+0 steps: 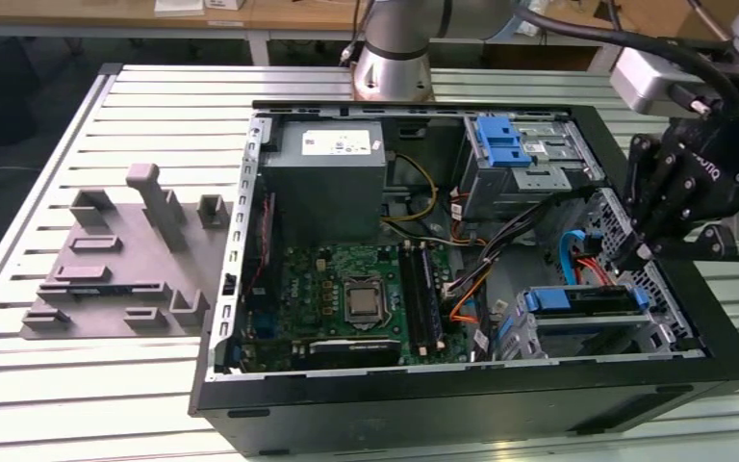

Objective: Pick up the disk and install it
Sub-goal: 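Insert the second disk wire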

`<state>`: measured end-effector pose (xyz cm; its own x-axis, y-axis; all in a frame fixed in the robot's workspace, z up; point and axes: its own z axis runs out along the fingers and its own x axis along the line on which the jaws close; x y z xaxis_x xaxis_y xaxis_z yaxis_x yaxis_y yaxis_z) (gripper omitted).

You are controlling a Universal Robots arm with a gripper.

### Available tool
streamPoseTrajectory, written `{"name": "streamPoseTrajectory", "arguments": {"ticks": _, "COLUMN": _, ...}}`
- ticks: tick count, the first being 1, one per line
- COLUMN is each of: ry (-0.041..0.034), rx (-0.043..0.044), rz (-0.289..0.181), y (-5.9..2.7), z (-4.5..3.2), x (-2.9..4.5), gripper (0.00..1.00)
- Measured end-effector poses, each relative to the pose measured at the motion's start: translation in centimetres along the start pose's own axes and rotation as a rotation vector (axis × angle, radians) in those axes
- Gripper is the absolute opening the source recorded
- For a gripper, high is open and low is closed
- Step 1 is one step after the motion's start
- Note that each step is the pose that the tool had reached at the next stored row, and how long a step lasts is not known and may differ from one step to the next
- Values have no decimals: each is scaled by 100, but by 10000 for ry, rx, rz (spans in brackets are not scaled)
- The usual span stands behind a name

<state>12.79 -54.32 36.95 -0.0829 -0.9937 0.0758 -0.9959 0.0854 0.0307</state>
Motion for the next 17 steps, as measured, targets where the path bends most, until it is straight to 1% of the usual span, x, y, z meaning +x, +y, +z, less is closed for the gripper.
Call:
{"name": "streamPoseTrajectory", "arguments": {"ticks": 4, "ry": -3, "rx": 50, "rz": 4, "y": 93, "z": 2, "x": 8, "gripper": 11}}
{"name": "streamPoseTrajectory", "arguments": {"ticks": 7, "ry": -2, "rx": 70, "rz": 5, "y": 153, "z": -3, "x": 14, "gripper": 11}}
{"name": "streamPoseTrajectory", "arguments": {"ticks": 13, "ry": -6, "rx": 88, "rz": 6, "y": 215, "z": -76, "x": 24, "gripper": 11}}
{"name": "streamPoseTrajectory", "arguments": {"ticks": 17, "ry": -9, "rx": 100, "rz": 7, "y": 249, "z": -85, "x": 24, "gripper": 11}}
